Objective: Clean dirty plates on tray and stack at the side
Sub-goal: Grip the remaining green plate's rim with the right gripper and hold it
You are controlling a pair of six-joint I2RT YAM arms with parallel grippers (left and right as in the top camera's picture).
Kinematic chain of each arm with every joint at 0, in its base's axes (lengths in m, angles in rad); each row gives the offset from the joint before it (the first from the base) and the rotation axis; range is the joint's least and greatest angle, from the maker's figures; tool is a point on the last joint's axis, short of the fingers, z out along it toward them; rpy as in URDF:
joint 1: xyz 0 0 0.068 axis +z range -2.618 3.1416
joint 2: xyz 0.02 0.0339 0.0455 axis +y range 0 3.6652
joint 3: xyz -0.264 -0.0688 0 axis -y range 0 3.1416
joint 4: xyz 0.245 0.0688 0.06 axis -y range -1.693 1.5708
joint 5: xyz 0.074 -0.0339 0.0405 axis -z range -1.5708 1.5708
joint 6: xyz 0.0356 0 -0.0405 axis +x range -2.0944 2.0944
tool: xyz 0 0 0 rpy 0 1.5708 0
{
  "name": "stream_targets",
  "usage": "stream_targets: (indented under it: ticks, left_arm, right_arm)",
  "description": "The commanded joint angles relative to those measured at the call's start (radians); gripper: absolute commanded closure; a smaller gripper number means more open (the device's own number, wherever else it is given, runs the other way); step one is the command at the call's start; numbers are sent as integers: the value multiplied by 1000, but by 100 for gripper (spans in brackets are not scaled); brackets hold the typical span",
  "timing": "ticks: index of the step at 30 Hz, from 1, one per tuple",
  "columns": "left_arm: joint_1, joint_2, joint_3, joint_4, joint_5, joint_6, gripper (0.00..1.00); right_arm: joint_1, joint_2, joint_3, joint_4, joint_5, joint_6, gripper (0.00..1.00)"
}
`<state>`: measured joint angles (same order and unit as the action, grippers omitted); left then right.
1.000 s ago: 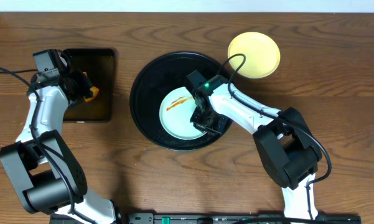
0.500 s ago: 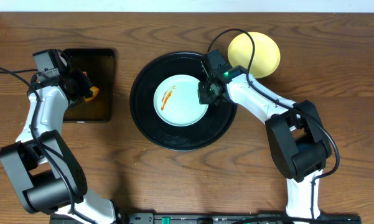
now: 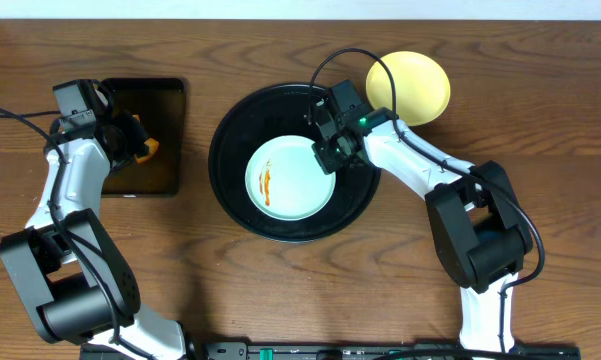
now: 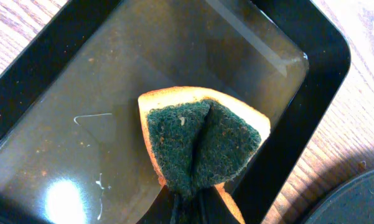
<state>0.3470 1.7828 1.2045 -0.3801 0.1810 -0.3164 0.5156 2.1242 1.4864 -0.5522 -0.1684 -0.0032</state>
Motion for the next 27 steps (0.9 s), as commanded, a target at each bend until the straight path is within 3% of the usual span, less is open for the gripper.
stream_targets:
  ticks: [1, 2, 3, 7, 9, 14, 16, 19, 27]
  left_arm:
    - [5, 11, -10, 5, 2, 10, 92]
    - [5, 11, -10, 4, 2, 10, 92]
    - [5, 11, -10, 4, 2, 10, 92]
    - [5, 11, -10, 4, 2, 10, 92]
    - [5, 11, -10, 5, 2, 10, 92]
    - [5, 11, -10, 5, 2, 10, 92]
    - [5, 11, -10, 5, 2, 10, 92]
    - [5, 11, -10, 5, 2, 10, 92]
    - [5, 13, -10, 20, -21, 10, 92]
  right_arm:
    - [8, 9, -11, 10, -17, 92, 79]
    - [8, 9, -11, 7, -8, 151, 50]
    - [7, 9, -11, 0, -8, 185, 40]
    - [7, 9, 3, -80, -9, 220, 36]
    - [7, 8, 3, -96, -9, 226, 43]
    - [8, 9, 3, -141, 43, 311, 79]
    - [8, 9, 3, -147, 44, 327, 83]
    - [8, 9, 3, -153, 50, 362, 99]
    - [9, 9, 3, -40, 153, 377, 99]
